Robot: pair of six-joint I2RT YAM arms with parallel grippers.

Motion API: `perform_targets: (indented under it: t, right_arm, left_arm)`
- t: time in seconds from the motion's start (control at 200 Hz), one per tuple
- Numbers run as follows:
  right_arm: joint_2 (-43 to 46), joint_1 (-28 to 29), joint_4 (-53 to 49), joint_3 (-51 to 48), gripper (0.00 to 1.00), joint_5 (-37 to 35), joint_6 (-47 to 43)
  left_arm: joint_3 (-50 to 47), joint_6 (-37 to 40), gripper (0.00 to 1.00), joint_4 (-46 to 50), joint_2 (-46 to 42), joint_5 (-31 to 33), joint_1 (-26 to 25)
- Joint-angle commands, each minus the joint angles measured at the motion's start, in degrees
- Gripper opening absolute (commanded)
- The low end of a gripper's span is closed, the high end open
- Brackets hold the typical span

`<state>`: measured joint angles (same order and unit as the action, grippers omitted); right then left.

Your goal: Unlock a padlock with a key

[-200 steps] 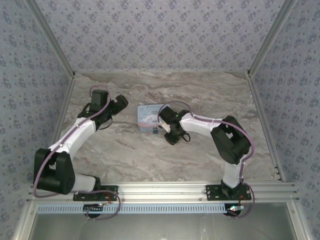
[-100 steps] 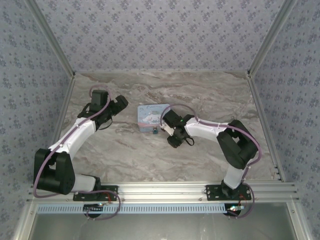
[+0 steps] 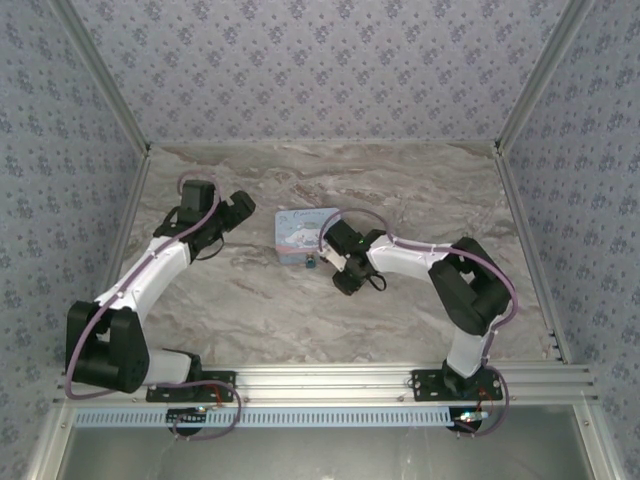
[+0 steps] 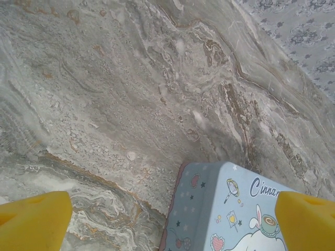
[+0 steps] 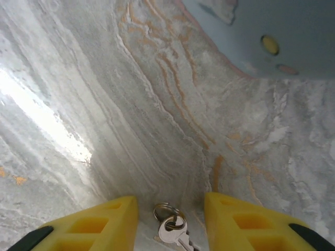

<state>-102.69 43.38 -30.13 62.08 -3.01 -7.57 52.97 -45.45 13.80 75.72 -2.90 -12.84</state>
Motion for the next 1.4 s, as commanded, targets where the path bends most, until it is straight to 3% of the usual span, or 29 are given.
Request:
perform_targets:
  t: [0.0, 0.275, 0.48, 0.71, 0.994, 1.144, 1.394]
  right_arm:
    - [-1.82, 0.49, -1.84, 0.41, 0.38, -0.19, -0.57]
    - [-0.77, 0.58, -2.48, -1.03, 0.13, -0.55, 0.16]
    - [2.46, -0.29, -1.61, -1.85, 0.00, -0.47, 2.39]
    - [10.44, -3.61, 1.91, -3.61, 0.00, 3.95, 7.09]
    - [26.61, -11.67, 5.15, -4.81, 0.00, 8.67, 21.20]
    - [37.68, -19.86, 9.55, -7.64, 0.00, 16.13, 31.44]
    - [47.83, -29.70, 10.96, -7.69, 0.00, 30.47, 42.37]
  left_arm:
    - [1.54, 1.16, 1.00, 1.30, -1.67, 1.14, 0.27]
    - [1.81, 1.39, 0.99, 1.50, -1.87, 1.31, 0.29]
    - [1.90, 2.34, 1.00, 0.98, -2.15, 0.65, 0.02]
    - [2.14, 8.83, 0.99, -5.17, -3.76, -2.30, -3.67]
    - [-2.25, 22.55, 0.99, -28.96, -5.59, -13.60, -14.80]
    - [-6.53, 31.02, 0.98, -44.15, -4.62, -17.11, -20.61]
    - [-4.90, 42.19, 0.97, -55.01, 2.99, -20.51, -29.67]
